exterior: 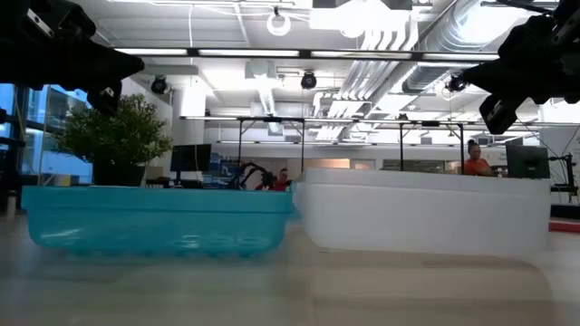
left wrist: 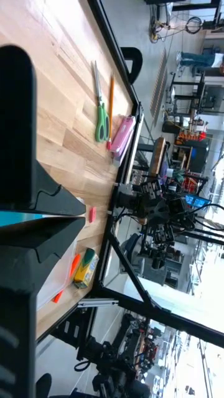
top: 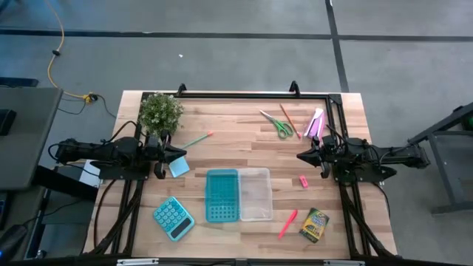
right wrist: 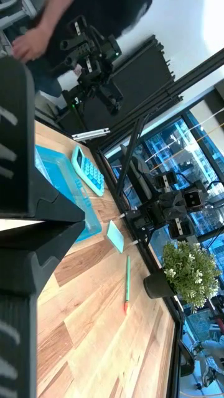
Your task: Pack school essentials
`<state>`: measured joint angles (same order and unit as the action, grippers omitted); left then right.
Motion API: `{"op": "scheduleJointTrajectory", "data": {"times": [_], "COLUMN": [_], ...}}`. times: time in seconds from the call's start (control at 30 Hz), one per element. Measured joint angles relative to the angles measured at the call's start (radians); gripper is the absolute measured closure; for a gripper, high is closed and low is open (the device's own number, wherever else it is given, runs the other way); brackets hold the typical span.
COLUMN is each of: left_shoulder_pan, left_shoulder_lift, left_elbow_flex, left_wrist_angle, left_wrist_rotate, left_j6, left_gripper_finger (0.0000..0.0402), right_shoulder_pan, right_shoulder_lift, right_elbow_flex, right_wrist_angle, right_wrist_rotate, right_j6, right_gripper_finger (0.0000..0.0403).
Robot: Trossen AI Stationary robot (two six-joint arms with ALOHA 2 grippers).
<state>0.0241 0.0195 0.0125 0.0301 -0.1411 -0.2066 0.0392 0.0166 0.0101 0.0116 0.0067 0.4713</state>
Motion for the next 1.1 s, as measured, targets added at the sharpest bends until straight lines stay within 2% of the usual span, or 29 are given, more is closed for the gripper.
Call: {"op": "scheduleJointTrajectory", "data": {"times": [0.93, 1.1], "left_shoulder_pan": [0.000, 0.000], "left_shoulder_lift": [0.000, 0.000], "left_elbow_flex": [0.000, 0.000], "left_wrist_angle": [0.017, 0.128], "left_wrist_rotate": [-0.012, -0.028], "left_j6": [-0.004, -0.158], "left_gripper_finger": [0.0396, 0.0396], "right_shoulder_pan": [0.000, 0.000], "right_shoulder_lift": [0.000, 0.000], "right_elbow_flex": [0.000, 0.000], "right_wrist_angle": [0.000, 0.000], "right_wrist_rotate": [0.000, 0.000], "right_j6": [0.000, 0.000], "right_gripper_finger": [0.0402, 0.0402]}}
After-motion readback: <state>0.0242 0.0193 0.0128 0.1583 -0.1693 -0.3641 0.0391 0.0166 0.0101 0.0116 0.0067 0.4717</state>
